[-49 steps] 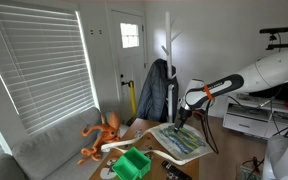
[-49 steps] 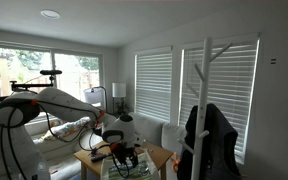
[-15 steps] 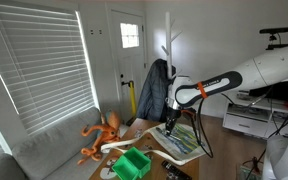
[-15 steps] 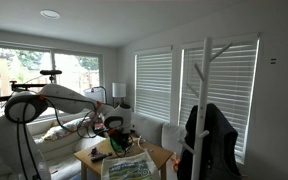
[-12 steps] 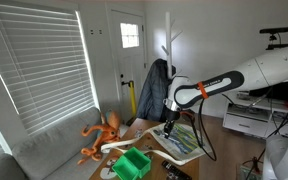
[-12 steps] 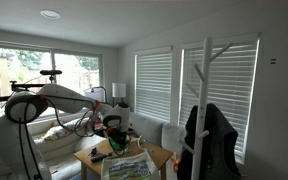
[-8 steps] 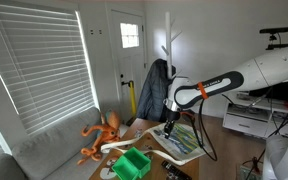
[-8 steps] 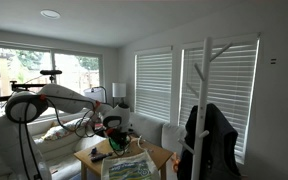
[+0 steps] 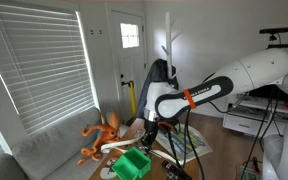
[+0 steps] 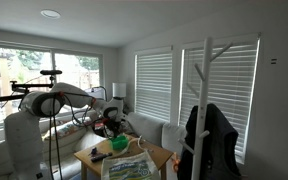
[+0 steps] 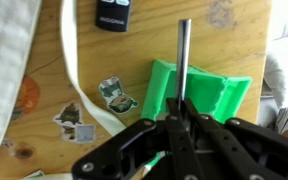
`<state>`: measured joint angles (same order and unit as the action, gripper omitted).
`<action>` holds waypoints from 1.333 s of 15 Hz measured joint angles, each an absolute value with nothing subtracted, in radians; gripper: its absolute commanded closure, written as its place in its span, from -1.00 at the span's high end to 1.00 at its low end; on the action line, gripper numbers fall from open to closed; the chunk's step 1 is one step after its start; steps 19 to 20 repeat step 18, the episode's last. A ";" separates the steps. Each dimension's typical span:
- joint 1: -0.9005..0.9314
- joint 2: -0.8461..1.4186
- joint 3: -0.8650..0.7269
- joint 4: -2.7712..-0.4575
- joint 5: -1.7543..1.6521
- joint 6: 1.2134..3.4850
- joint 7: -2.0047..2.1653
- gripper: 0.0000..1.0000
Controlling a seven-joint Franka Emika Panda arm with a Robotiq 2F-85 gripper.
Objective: Pick up the silver spoon and put it in the green bowl
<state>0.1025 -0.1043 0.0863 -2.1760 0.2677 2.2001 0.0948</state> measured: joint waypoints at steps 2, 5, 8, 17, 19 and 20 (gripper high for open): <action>0.113 -0.041 0.109 -2.101 0.265 2.148 0.155 -0.95; 0.109 0.051 0.107 -2.009 0.260 2.080 0.225 -0.95; 0.104 0.117 0.096 -1.947 0.260 2.021 0.267 -0.28; 0.107 0.074 0.097 -1.852 0.262 1.963 0.231 0.93; 0.107 0.037 0.098 -1.852 0.262 1.963 0.197 0.59; 0.107 0.037 0.098 -1.852 0.262 1.963 0.197 0.59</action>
